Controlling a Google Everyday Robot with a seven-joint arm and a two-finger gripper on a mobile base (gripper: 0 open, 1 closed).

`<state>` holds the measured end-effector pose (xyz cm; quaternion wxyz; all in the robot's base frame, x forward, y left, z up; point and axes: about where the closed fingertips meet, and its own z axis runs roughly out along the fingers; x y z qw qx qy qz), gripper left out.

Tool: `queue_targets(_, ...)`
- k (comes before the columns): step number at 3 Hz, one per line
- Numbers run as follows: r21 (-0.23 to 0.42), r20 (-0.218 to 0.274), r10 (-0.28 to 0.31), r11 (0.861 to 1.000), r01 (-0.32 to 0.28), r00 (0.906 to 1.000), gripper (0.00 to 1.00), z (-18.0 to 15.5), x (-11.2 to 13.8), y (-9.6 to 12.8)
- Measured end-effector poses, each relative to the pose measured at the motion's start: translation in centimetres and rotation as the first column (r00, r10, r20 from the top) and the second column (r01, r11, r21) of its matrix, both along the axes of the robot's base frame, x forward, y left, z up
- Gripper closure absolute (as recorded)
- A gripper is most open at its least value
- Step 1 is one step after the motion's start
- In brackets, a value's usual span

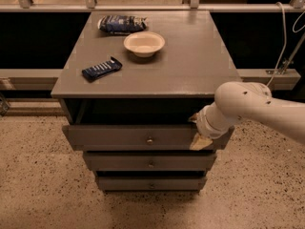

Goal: Open top drawer

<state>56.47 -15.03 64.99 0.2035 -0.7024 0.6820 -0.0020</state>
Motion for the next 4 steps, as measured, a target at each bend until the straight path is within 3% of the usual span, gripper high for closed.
queue_targets(1,0.008,-0.041,0.021,1.0,-0.021,0.9989,0.49,1.4,-4.1,0.0)
queue_targets(2,0.013,-0.119,0.052,0.999,-0.051,0.9915,0.56,3.6,-9.7,-0.1)
queue_targets(3,0.019,-0.144,0.077,0.997,-0.075,0.9865,0.57,5.0,-11.5,0.3)
queue_targets(4,0.019,-0.121,0.083,0.997,-0.081,0.9892,0.43,7.0,-11.0,0.8)
